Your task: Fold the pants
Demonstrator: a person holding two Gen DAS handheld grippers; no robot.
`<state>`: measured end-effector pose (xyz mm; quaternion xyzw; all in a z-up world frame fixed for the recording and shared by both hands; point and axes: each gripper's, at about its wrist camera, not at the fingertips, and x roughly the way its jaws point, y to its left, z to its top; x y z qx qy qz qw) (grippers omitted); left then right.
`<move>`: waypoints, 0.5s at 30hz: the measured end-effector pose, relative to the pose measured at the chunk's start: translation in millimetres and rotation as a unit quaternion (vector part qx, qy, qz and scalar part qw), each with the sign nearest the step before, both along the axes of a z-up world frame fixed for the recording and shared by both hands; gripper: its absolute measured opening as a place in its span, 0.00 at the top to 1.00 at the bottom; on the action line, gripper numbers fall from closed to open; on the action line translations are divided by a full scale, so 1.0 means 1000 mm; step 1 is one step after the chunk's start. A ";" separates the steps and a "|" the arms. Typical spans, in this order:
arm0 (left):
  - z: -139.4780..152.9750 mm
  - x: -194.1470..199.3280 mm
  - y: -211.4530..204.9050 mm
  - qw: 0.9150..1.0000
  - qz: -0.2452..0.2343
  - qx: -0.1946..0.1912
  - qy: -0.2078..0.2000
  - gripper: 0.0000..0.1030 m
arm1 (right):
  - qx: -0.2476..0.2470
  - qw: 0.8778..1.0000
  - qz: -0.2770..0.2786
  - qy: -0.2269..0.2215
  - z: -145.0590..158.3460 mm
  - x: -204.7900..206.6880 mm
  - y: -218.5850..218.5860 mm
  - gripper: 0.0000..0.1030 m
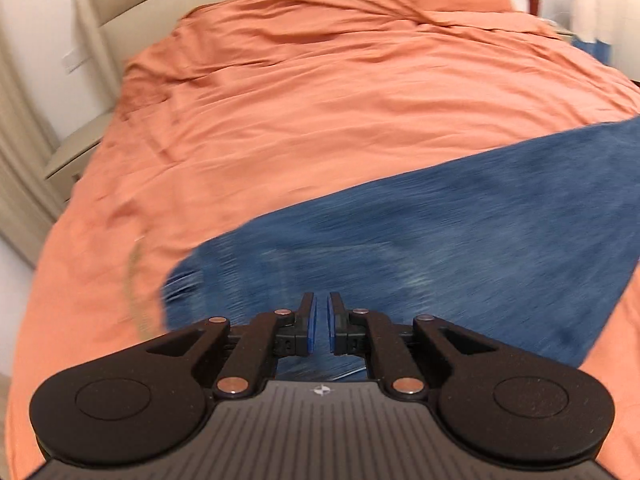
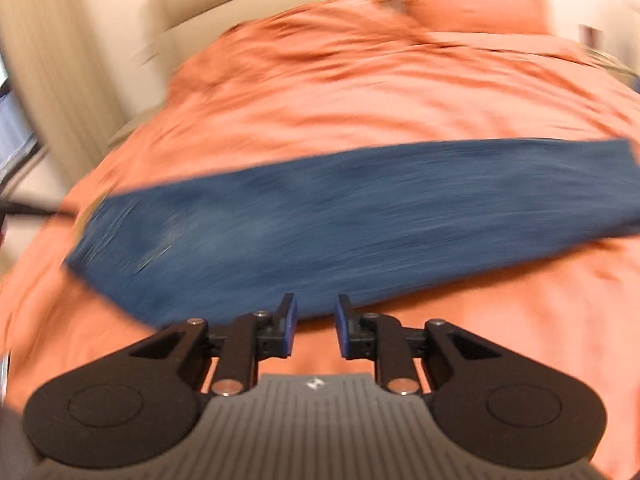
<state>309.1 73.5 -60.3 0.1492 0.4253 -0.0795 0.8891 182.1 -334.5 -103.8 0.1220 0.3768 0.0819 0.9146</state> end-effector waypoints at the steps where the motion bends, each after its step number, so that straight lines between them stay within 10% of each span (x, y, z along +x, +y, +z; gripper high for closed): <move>1: -0.004 0.004 -0.013 1.000 -0.004 -0.005 0.005 0.90 | 0.007 1.000 -0.026 0.001 0.004 0.001 -0.026 0.81; 15: -0.078 0.097 -0.125 0.999 -0.009 -0.001 0.050 0.90 | 0.116 0.945 -0.305 0.022 -0.023 0.036 -0.346 0.73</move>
